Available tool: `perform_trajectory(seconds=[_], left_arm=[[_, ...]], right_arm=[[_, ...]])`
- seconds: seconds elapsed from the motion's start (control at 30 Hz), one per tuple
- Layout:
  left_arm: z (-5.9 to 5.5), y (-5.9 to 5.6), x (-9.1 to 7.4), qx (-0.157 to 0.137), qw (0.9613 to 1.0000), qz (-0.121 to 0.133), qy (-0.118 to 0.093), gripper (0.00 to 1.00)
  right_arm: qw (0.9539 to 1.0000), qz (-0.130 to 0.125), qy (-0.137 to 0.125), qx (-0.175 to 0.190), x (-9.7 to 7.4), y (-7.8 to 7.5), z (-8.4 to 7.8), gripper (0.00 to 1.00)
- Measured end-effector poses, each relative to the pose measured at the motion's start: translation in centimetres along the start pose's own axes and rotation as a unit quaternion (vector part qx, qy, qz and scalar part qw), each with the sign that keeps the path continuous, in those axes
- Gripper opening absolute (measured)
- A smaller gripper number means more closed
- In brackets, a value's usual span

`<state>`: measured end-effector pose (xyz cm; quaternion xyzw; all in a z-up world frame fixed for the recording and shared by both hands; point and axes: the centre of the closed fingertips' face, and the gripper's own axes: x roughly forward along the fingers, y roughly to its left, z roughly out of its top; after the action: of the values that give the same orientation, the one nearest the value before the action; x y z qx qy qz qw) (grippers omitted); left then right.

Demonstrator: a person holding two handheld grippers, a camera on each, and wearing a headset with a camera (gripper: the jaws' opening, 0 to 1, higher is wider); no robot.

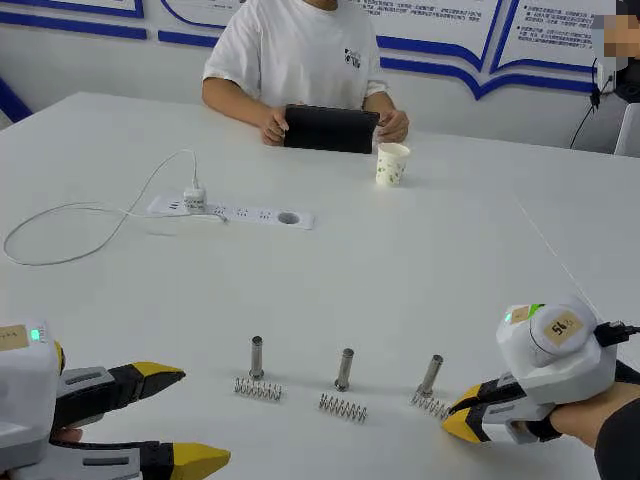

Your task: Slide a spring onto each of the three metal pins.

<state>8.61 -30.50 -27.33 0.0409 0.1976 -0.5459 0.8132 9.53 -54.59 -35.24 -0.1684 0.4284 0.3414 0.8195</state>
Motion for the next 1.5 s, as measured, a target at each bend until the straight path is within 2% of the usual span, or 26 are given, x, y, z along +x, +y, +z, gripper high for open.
perform_trajectory(seconds=[0.2, 0.5, 0.8, 1.1, 1.27, 1.5], left_arm=[[0.1, -0.3, 0.2, 0.002, 1.0000, -0.005, 0.000, 0.63], [-0.1, -1.3, 1.0, 0.008, 0.9996, -0.025, 0.008, 0.61], [0.4, -2.2, 2.0, 0.019, 0.9986, -0.049, 0.008, 0.59], [0.8, -2.8, 2.8, 0.037, 0.9967, -0.071, 0.016, 0.56], [1.0, -3.1, 3.4, 0.047, 0.9953, -0.082, 0.022, 0.55], [1.2, -4.1, 4.6, 0.062, 0.9922, -0.104, 0.030, 0.53]], right_arm=[[1.0000, 0.003, 0.004, 0.004, -0.2, 0.5, -0.2, 0.11], [0.9998, 0.012, 0.004, -0.013, -0.8, 1.9, 0.4, 0.11], [0.9985, 0.034, 0.001, -0.042, -1.7, 3.8, 1.9, 0.11], [0.9963, 0.051, 0.002, -0.070, -1.7, 5.3, 3.4, 0.11], [0.9941, 0.062, 0.001, -0.089, -1.7, 6.4, 4.2, 0.11], [0.9906, 0.077, 0.001, -0.113, -1.6, 7.7, 5.4, 0.11]])
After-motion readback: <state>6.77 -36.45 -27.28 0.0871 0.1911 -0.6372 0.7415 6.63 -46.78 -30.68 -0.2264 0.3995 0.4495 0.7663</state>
